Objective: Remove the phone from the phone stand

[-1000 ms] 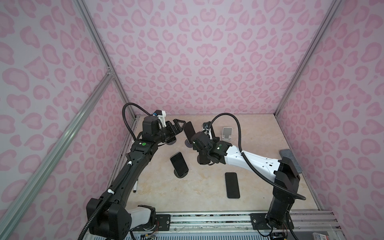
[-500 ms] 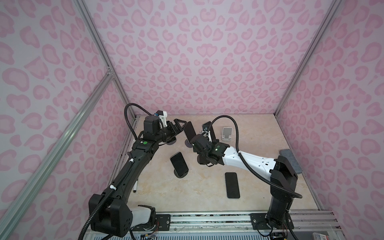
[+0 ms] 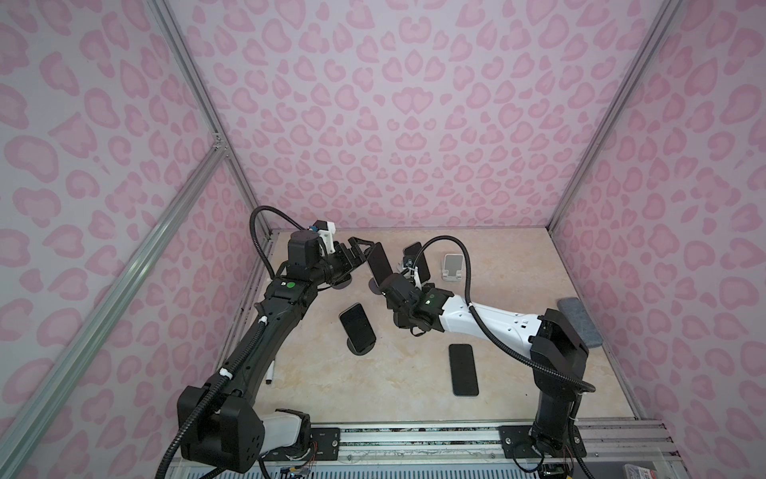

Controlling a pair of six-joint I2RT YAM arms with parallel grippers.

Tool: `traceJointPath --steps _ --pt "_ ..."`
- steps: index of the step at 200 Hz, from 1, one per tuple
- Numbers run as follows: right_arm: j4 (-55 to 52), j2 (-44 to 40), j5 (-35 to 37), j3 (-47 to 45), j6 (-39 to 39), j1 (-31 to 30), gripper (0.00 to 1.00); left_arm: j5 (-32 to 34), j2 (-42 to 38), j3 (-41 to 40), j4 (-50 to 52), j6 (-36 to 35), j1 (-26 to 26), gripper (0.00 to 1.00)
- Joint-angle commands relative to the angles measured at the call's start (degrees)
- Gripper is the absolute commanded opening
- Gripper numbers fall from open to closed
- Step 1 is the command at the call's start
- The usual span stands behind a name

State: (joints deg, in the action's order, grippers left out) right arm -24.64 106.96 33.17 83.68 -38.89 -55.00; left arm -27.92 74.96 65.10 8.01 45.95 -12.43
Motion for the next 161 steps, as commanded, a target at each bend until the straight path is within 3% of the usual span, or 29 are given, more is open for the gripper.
traceJointPath --steps 1,161 --pt "0.41 0.81 1.20 -0.35 -1.63 0.07 0.89 -0.76 -0.27 -0.15 -2.54 0.01 0.00 0.96" --pt "6.78 -1.61 0.48 -4.78 -1.60 -1.00 0.75 -0.85 -1.00 -0.16 -2.83 0.09 0.03 0.96"
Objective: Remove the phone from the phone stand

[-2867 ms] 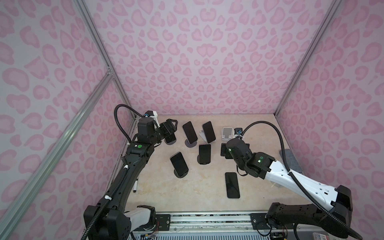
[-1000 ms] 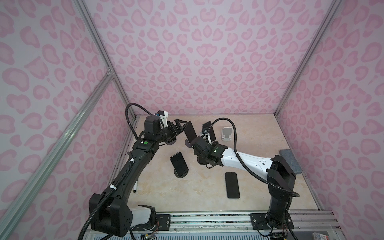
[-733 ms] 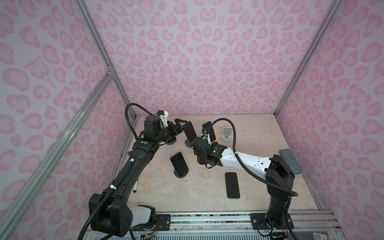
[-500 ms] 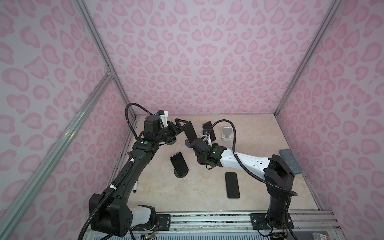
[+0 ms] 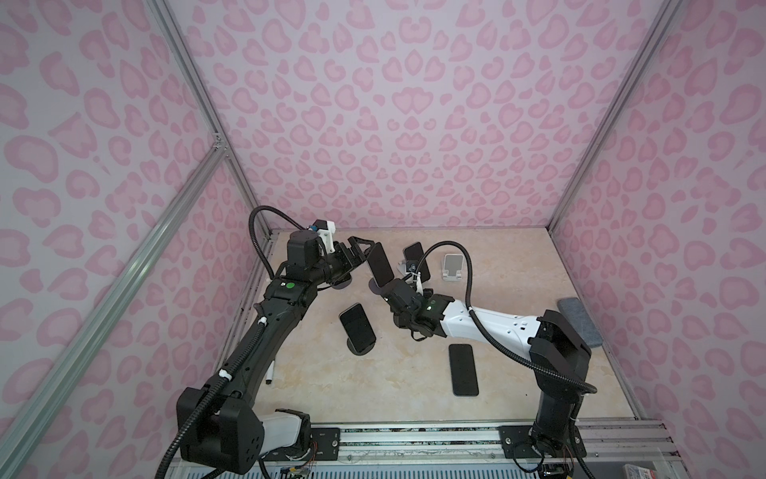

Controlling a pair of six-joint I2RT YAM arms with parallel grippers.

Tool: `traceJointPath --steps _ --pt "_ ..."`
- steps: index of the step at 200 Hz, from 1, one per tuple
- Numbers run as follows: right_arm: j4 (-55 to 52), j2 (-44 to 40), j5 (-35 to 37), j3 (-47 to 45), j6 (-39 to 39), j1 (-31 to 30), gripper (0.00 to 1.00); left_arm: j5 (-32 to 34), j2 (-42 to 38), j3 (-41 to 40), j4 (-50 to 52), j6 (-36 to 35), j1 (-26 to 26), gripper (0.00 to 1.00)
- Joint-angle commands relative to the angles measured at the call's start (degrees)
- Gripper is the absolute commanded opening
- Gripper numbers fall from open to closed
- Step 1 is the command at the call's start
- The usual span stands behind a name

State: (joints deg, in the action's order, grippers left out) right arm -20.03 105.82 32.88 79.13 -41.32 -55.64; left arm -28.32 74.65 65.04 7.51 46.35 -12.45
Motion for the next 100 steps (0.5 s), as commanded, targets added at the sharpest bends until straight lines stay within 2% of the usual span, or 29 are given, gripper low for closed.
traceJointPath --steps 1,100 --pt "2.22 -0.50 0.77 -0.26 0.90 -0.44 0.74 -0.44 -0.71 -0.09 -2.33 -0.30 0.05 0.96" --pt "4.20 -5.26 3.32 -2.25 3.71 -2.27 0.72 -1.22 -0.89 0.04 -2.64 -0.47 0.03 0.95"
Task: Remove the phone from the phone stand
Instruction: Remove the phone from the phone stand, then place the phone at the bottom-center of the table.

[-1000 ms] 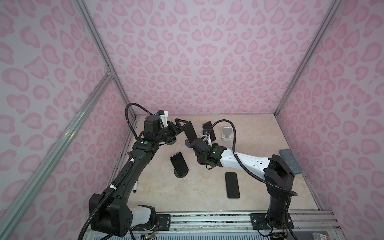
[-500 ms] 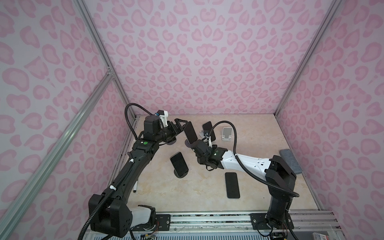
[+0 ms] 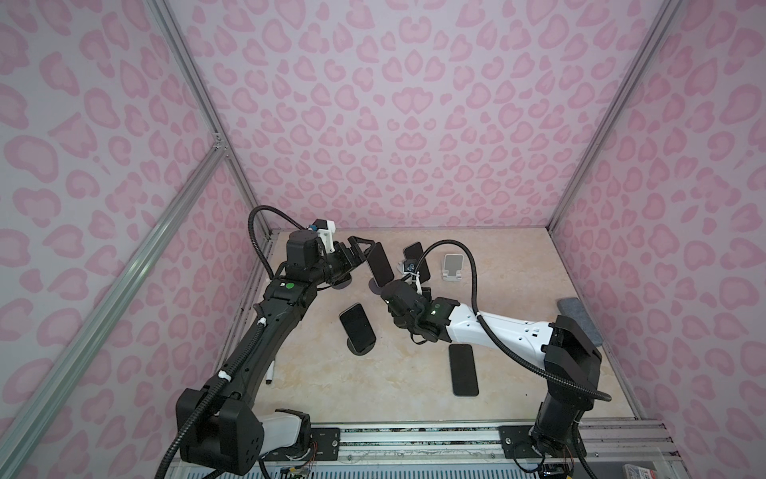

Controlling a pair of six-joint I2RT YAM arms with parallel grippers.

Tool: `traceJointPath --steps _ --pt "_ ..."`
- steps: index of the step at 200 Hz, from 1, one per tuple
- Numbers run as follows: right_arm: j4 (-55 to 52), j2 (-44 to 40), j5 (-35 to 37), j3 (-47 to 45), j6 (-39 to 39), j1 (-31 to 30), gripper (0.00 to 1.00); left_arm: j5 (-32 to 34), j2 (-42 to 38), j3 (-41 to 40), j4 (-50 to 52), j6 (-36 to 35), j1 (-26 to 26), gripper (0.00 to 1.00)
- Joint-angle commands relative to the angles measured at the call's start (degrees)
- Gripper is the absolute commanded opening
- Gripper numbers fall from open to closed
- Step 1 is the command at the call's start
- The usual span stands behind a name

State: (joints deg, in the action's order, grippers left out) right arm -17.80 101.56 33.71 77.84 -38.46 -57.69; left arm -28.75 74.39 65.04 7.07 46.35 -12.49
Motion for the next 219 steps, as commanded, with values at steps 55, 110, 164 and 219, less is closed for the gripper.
traceJointPath --steps 55,110,164,219 --pt "1.30 -6.17 4.01 -3.79 0.84 -1.01 0.72 -1.48 0.40 0.18 -2.24 -1.30 -0.33 0.96" --pt "0.43 -14.20 7.16 -10.49 -0.41 -1.94 0.71 -1.70 1.54 0.92 -1.61 -3.27 -3.73 0.96" --pt "-3.72 -24.61 11.12 -19.04 -2.30 -1.90 0.71 -1.58 3.28 1.95 -0.05 -5.68 -9.97 0.95" --pt "-6.32 -32.29 12.32 -25.37 -4.05 -1.95 0.71 -2.25 3.68 2.55 0.49 -6.62 -11.68 0.95"
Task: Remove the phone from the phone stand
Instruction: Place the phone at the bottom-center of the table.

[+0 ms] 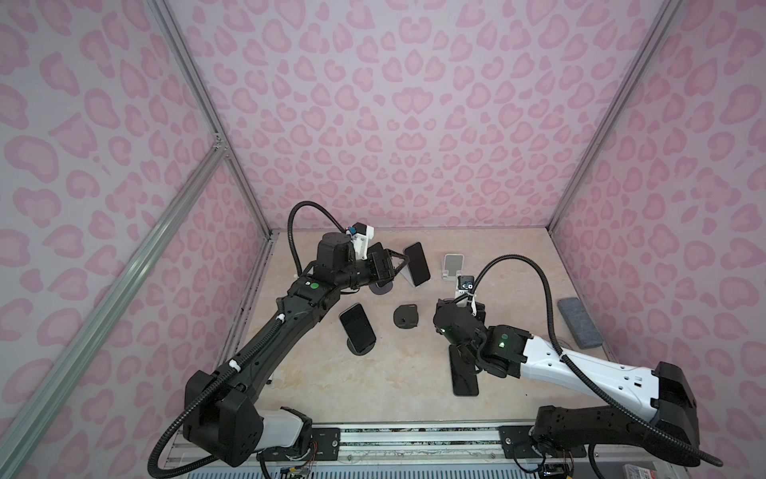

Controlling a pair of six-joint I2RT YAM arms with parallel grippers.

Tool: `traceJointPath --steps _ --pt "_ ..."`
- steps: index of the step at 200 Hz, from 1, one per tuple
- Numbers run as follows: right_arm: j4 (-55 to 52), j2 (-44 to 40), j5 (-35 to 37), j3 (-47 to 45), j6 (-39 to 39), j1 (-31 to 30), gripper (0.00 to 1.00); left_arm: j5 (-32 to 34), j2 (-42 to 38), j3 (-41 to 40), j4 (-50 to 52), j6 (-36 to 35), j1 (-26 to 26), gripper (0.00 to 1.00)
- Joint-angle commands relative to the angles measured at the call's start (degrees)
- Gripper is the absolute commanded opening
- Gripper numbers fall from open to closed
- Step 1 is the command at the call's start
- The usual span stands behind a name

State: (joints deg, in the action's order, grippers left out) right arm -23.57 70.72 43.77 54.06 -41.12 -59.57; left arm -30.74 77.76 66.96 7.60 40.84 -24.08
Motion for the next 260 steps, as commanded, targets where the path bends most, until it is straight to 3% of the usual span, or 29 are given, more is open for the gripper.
traceJointPath --steps 1,42,104,132,172,260 --pt "-0.53 -1.54 2.23 -1.64 -1.36 -0.09 0.71 -0.23 0.30 0.63 -0.08 -1.11 -0.09 0.95" --pt "0.89 -1.20 -2.30 -2.38 -2.21 -0.32 0.71 0.06 0.47 0.80 0.39 -1.53 -0.09 0.95" --pt "-2.92 8.55 -8.66 2.69 -7.04 -3.85 0.71 0.51 -0.60 0.89 0.62 -1.64 -0.09 0.95" --pt "-7.85 11.77 -5.82 5.23 -10.59 -6.36 0.71 0.22 -1.20 0.81 0.47 -1.45 -0.14 0.94" --pt "-8.80 14.32 -7.23 5.43 -13.24 -8.60 0.71 1.36 -1.39 0.72 0.74 -1.64 -0.09 0.94" --pt "-11.22 15.32 -7.59 5.86 -14.50 -8.12 0.70 6.00 -1.98 0.10 2.11 -1.09 0.25 0.94"
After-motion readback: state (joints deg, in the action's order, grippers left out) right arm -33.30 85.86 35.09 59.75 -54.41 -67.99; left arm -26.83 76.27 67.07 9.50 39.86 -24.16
